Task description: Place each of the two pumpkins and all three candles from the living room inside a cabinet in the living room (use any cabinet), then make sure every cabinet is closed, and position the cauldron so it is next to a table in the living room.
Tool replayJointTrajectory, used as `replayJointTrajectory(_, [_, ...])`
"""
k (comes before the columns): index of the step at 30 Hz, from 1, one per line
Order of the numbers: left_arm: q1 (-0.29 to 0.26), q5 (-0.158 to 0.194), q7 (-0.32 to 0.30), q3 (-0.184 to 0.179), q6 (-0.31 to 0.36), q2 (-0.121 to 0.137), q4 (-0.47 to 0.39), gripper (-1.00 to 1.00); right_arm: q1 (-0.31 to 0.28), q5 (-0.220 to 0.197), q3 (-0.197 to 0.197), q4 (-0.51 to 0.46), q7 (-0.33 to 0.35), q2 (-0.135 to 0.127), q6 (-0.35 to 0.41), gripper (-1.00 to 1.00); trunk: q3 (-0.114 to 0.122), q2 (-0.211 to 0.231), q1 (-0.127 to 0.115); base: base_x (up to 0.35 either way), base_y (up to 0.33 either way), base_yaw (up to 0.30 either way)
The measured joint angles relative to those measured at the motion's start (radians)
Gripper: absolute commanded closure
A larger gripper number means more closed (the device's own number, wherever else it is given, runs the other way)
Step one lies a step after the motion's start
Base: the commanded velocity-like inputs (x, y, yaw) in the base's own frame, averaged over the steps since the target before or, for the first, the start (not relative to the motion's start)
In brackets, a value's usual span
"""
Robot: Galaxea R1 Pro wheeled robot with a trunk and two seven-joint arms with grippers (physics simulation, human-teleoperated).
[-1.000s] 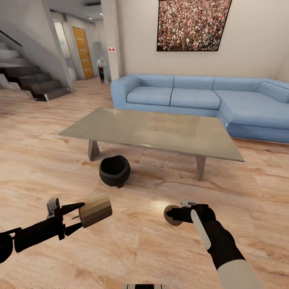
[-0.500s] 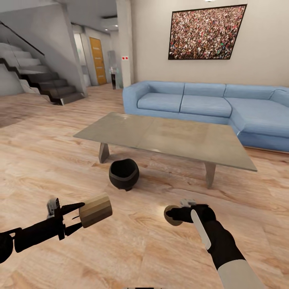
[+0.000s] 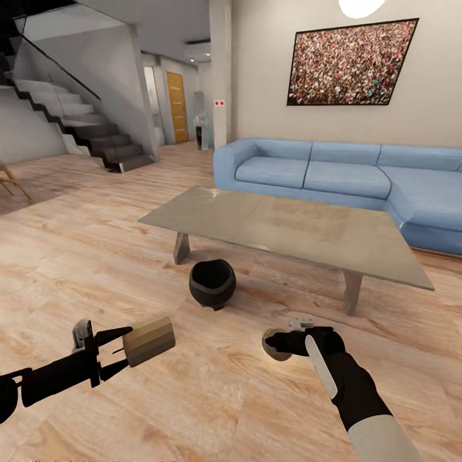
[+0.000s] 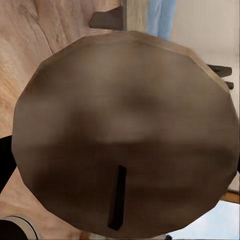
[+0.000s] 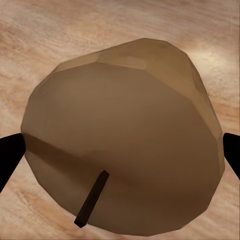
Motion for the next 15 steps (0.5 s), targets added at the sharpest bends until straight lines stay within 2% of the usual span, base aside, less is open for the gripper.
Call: replayJointTrajectory(15, [0.000,0.005,0.000,0.007,-0.001,0.002,0.031,1.00,0.000,0.000,0.000,0.000,0.000,0.000,0.000,1.00,0.027,0.105,-0.058,0.000,0.000,0.171])
